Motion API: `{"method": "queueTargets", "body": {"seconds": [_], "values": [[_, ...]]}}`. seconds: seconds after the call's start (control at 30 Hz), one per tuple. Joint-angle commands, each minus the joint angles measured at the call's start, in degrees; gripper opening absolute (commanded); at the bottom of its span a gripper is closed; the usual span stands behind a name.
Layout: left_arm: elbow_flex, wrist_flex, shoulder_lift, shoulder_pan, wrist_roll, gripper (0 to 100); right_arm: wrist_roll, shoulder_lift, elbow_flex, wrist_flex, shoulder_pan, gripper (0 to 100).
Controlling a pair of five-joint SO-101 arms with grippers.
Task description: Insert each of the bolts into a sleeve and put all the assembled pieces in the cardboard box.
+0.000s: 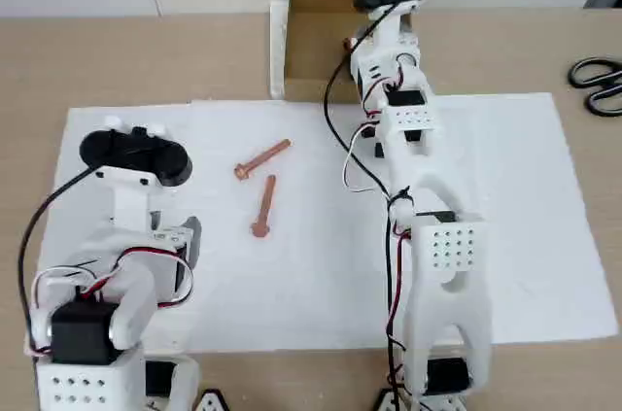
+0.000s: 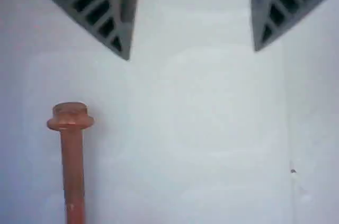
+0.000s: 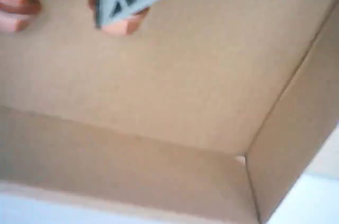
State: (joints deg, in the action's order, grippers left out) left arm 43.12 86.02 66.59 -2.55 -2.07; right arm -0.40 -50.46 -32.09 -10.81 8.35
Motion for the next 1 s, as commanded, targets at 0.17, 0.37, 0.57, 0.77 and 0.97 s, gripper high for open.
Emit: {"method": "queueTargets", "body": {"seconds": [0.17, 0.37, 0.57, 0.77, 0.97], "values": [[-1.80, -0.09, 0.35, -0.26, -0.44, 14, -0.26, 18.07, -3.60, -19.82, 0.31, 21.3], [-1.80, -0.09, 0.35, -0.26, -0.44, 14, -0.09, 29.49, -3.60, -45.41, 0.31, 21.3], [-1.80, -0.09, 0.35, -0.26, -0.44, 14, 0.09, 36.18, -3.60, -65.10, 0.31, 21.3], [-1.80, -0.09, 0.35, -0.26, -0.44, 14, 19.34, 37.05, -3.52, -83.12, 1.45, 21.2], [-1.71, -0.09, 0.35, -0.26, -0.44, 14, 25.32, 37.05, -2.81, -80.57, 1.54, 21.4]]}}
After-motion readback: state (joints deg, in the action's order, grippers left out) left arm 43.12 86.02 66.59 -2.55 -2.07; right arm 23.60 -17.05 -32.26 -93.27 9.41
